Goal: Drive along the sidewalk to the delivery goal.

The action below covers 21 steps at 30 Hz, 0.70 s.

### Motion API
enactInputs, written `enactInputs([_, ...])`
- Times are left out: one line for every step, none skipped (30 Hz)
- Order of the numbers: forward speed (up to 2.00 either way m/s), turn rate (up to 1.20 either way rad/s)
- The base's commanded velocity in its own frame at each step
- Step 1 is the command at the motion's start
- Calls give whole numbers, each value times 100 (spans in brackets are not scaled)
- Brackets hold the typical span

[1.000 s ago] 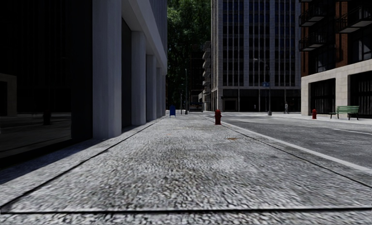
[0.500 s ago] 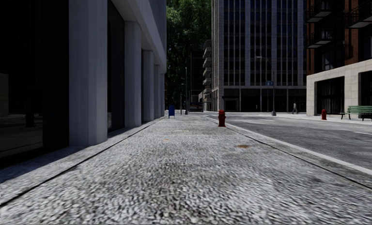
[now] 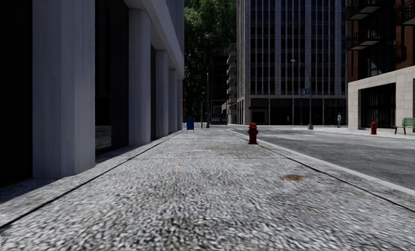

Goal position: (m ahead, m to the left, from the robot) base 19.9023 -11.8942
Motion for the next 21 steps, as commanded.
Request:
enactInputs([200, 0])
enactInputs([200, 0])
enactInputs([200, 0])
enactInputs([200, 0])
enactInputs([200, 0])
enactInputs([200, 0])
enactInputs([200, 0])
enactInputs([200, 0])
enactInputs([200, 0])
enactInputs([200, 0])
enactInputs([200, 0])
enactInputs([200, 0])
enactInputs([200, 0])
enactInputs([200, 0])
enactInputs([200, 0])
enactInputs([200, 0])
enactInputs([200, 0])
enactInputs([200, 0])
enactInputs([200, 0])
enactInputs([200, 0])
enactInputs([200, 0])
